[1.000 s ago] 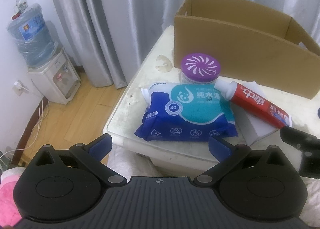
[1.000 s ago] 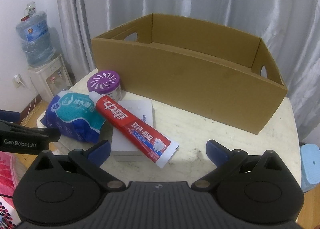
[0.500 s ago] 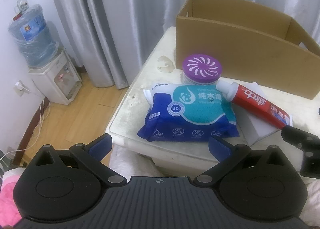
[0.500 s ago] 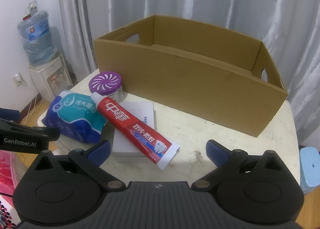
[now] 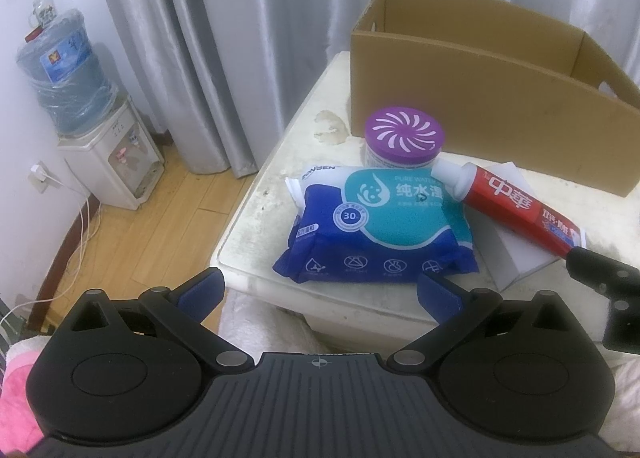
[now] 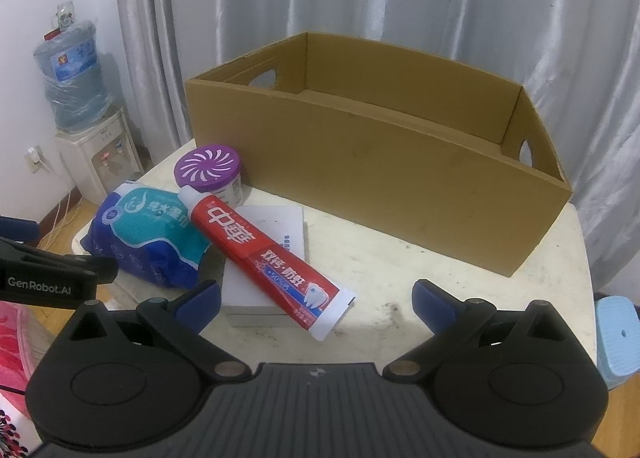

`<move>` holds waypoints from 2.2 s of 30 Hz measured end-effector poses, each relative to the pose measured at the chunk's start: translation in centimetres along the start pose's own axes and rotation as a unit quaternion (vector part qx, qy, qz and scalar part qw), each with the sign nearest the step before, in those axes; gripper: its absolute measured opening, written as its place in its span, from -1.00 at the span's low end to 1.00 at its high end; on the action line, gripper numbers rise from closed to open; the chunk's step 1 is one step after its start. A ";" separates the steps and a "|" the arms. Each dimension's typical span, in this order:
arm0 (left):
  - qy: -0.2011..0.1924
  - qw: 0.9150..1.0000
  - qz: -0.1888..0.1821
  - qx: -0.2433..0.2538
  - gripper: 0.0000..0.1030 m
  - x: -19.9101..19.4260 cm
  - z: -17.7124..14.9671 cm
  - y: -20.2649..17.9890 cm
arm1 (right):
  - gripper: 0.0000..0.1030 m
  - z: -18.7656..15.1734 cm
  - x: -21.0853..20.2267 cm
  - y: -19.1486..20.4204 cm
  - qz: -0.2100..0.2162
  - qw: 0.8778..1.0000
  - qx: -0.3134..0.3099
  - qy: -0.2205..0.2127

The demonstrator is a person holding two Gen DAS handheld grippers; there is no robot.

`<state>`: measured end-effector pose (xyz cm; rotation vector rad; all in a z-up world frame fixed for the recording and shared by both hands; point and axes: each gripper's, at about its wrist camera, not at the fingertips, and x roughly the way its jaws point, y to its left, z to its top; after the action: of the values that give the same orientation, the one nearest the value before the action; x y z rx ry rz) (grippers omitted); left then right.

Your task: Organize objects

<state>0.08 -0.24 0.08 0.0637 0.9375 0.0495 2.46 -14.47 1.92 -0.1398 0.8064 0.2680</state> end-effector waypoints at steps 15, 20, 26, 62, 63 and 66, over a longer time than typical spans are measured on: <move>0.004 1.000 0.005 0.010 1.00 0.2 1.3 -0.7 | 1.00 0.3 0.3 -0.8 -0.004 1.000 0.002 -0.006; 0.003 1.000 0.006 0.014 1.00 0.5 2.0 -1.1 | 1.00 0.7 0.5 -1.1 -0.008 1.000 0.002 -0.009; -0.010 1.000 -0.004 0.018 1.00 0.7 2.8 -1.5 | 1.00 1.0 0.5 -1.7 -0.005 1.000 0.001 -0.018; 0.042 0.970 -0.238 -0.015 0.03 2.8 5.5 -6.0 | -0.01 0.4 4.3 -1.8 0.150 0.986 -0.070 -0.021; 0.044 0.970 -0.240 -0.016 -0.01 2.9 5.5 -6.1 | -0.09 0.3 4.2 -1.8 0.150 0.986 -0.069 -0.019; 0.045 0.967 -0.249 -0.011 -0.04 2.9 5.6 -6.5 | -0.20 0.3 4.1 -1.9 0.161 0.985 -0.059 -0.014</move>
<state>6.43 -6.69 0.54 -0.1970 1.0219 -0.4052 5.91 -15.52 -0.85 -0.1162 0.7844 0.6219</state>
